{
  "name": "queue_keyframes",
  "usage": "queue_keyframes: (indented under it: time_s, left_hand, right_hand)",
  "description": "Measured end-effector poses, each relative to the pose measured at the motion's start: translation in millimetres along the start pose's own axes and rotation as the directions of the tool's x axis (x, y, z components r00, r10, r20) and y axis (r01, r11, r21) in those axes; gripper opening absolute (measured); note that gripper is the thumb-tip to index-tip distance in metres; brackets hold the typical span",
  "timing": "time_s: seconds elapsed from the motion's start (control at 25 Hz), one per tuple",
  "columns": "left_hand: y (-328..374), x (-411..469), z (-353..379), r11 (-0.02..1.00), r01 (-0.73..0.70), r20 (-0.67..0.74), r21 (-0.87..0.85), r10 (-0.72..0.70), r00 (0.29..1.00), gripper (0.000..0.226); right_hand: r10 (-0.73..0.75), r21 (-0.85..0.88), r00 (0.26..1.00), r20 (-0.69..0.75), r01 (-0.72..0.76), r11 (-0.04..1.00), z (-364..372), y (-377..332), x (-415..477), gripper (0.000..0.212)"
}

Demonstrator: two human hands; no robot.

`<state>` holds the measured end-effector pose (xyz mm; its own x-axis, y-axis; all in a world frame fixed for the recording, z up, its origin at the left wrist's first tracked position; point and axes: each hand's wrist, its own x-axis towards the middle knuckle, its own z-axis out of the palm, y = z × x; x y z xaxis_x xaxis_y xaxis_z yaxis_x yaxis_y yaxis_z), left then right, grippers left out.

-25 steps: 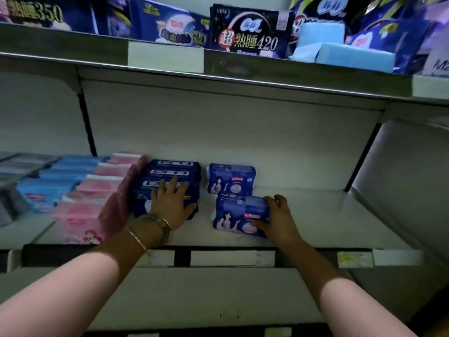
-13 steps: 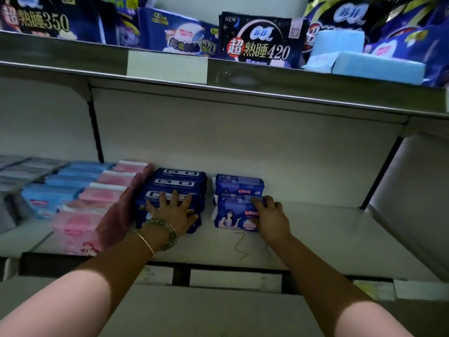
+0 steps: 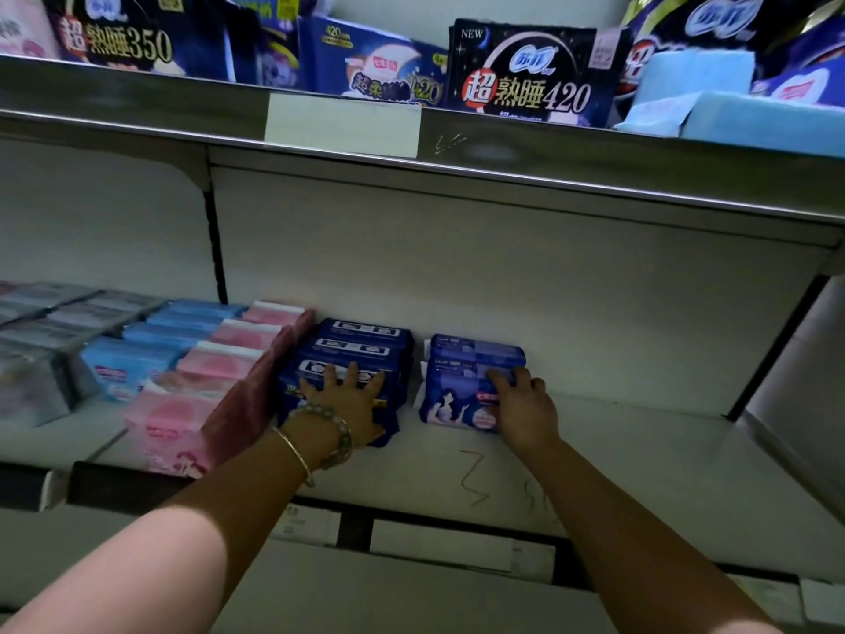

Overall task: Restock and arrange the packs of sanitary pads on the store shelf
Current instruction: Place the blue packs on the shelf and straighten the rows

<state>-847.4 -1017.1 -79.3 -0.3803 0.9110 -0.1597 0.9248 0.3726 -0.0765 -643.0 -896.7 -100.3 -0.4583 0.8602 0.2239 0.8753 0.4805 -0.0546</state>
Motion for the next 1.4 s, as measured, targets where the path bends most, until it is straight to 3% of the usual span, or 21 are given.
queue_keyframes:
  time_s: [0.28, 0.4, 0.52, 0.6, 0.8, 0.88, 1.16, 1.4]
  left_hand:
    - [-1, 1, -1, 1.000, -0.022, 0.009, -0.023, 0.022, 1.000, 0.084]
    - [-3, 3, -1, 0.999, -0.036, 0.003, -0.039, 0.036, 0.999, 0.086]
    - [-5, 5, 2, 0.997, -0.037, -0.012, -0.074, 0.036, 0.999, 0.088]
    - [-6, 5, 5, 0.995, -0.045, -0.011, -0.091, 0.044, 0.999, 0.091]
    - [-5, -8, 10, 0.947, -0.048, -0.245, -0.316, -0.033, 0.969, 0.088]
    - [4, -25, 15, 0.951, -0.039, -0.328, -0.307, -0.067, 0.942, 0.083]
    - [92, -117, 24, 0.845, -0.334, -0.471, -0.418, 0.112, 0.875, 0.069]
    - [175, -216, 70, 0.810, -0.353, -0.445, -0.468, 0.129, 0.886, 0.060]
  right_hand:
    - [0.026, -0.088, 0.999, 0.022, -0.024, 0.996, -5, -3, 4, 0.054]
    - [0.043, -0.110, 0.998, 0.039, -0.038, 0.993, -9, -7, 1, 0.065]
    - [0.018, -0.059, 1.000, -0.024, -0.020, 0.998, -14, -13, -8, 0.076]
    - [0.018, 0.037, 0.996, -0.087, -0.015, 0.999, -16, -17, -19, 0.068]
    - [-0.005, 0.248, 0.954, -0.299, 0.083, 0.965, -22, -11, -60, 0.044]
    - [-0.019, 0.247, 0.947, -0.320, 0.103, 0.964, -28, -5, -82, 0.041]
    - [0.029, 0.318, 0.974, -0.224, 0.045, 0.947, -58, 24, -154, 0.044]
    - [0.048, 0.413, 0.986, -0.159, 0.023, 0.910, -61, 63, -249, 0.037]
